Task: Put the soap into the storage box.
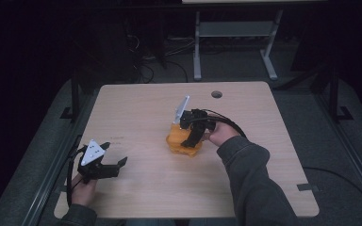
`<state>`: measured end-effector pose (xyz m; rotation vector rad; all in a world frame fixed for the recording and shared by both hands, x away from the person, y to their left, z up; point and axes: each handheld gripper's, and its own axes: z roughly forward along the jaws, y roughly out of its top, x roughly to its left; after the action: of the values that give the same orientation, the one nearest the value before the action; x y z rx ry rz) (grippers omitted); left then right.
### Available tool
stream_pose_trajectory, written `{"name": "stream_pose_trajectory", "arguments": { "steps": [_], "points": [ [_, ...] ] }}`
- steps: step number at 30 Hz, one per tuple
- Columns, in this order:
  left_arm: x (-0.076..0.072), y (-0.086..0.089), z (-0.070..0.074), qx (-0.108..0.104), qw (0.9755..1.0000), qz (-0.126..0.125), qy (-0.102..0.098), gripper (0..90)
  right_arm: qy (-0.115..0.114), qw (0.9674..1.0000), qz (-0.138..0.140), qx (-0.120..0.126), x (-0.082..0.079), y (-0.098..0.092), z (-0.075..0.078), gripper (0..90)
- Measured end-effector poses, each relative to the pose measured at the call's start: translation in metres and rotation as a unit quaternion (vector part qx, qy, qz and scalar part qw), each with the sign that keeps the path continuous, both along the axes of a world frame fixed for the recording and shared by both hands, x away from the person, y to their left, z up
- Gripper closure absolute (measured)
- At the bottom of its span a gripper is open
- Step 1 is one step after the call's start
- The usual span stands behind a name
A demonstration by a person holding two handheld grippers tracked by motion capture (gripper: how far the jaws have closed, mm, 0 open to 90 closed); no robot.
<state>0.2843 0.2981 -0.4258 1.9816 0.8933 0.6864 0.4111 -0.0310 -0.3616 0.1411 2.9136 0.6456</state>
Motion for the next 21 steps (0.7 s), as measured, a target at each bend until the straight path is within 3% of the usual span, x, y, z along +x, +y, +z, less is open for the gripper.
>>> {"name": "stream_pose_trajectory", "arguments": {
  "steps": [21],
  "points": [
    [0.000, 0.000, 0.000, -0.001, 1.0000, 0.000, -0.001, 14.1, 0.019, 0.9998, -0.001, -0.007, 0.012, 0.008, -0.020, 20.6]
  ]
}}
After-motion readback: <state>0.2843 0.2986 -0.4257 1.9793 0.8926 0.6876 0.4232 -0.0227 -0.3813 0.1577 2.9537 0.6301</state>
